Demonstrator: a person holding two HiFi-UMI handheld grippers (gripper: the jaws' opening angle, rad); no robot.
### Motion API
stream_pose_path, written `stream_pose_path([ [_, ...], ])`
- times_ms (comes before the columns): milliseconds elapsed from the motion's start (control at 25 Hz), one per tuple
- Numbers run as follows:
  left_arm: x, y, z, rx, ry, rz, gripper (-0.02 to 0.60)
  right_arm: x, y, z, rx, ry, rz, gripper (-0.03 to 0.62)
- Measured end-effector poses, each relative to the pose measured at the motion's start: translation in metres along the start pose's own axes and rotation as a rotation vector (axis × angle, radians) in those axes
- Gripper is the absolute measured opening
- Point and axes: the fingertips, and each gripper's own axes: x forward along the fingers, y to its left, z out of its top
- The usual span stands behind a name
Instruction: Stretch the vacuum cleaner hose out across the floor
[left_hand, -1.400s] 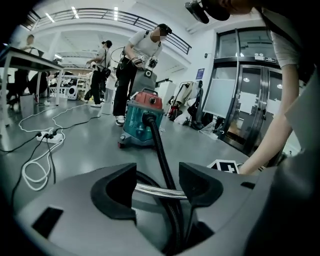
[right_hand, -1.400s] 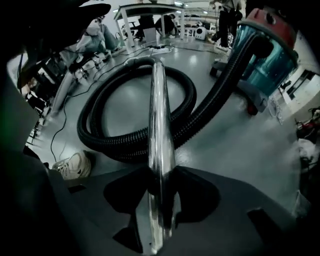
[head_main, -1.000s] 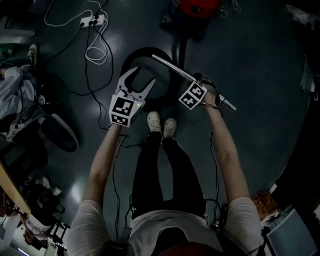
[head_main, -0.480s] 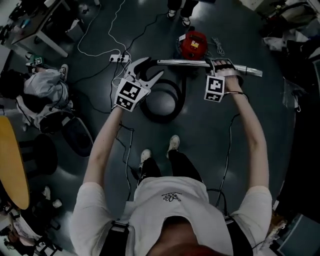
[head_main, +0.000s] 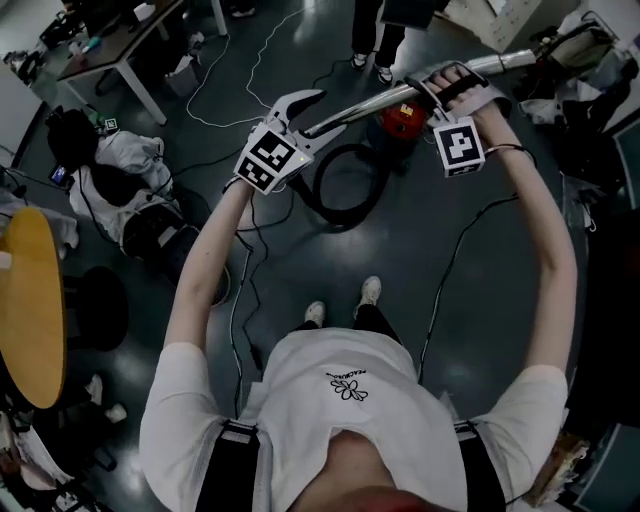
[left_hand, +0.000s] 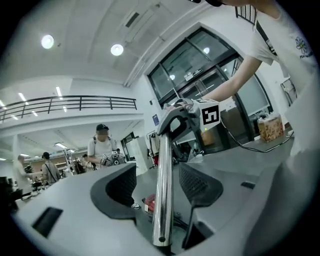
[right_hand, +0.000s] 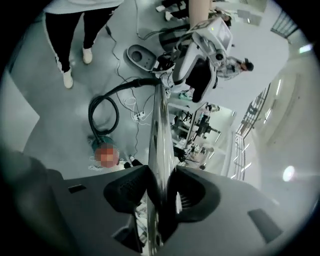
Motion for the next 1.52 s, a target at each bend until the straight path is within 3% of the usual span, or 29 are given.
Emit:
stream_pose_path([
  [160,-0.038,-0.019,0.015,-0.038,0.034,-0.112,0.249,-0.04,-0.074,0.035,-0.143,-0.104,-0.148,0.184],
  [360,-0.057,-0.034,0.034,0.071,0.051,-0.098,0.262,-0.082,-0.117,0.071,-0.348,-0.21,-0.243,0.184],
  [560,-0.066,-0.106,0.057,-0.07,0.094,-0.357,0.262,-0.124,-0.122,0.1,-0.535,-0.247,-0.357,0.184],
  [640,-0.071,-0.137,0.061,-0.126,0.109,-0.409,0.262,-0.139,-0.12,0.117,-0.569,-0.256,-0.397,0.186],
  [1000,-0.054,-0.219,0.086,-0.371,0.012,-0.258,0.256,-0.198,-0.078,0.12,-0.456,-0.209,-0.551,0.187],
  [1200,-0.044,-0.241,0.098,-0.632,-0.07,-0.191,0.201,-0.217,-0.056,0.109,-0.32,-0.218,-0.598,0.189],
  [1360,-0.063,-0.256,0.088,-0.618,-0.058,-0.198,0.198,-0.231,-0.046,0.125,-0.168,-0.254,-0.64,0.202],
  [1520,-0.062,-0.257,0.092,-0.572,-0.051,-0.217,0.189,-0.247,-0.043,0.11,-0.104,-0.242,-0.654,0.209],
])
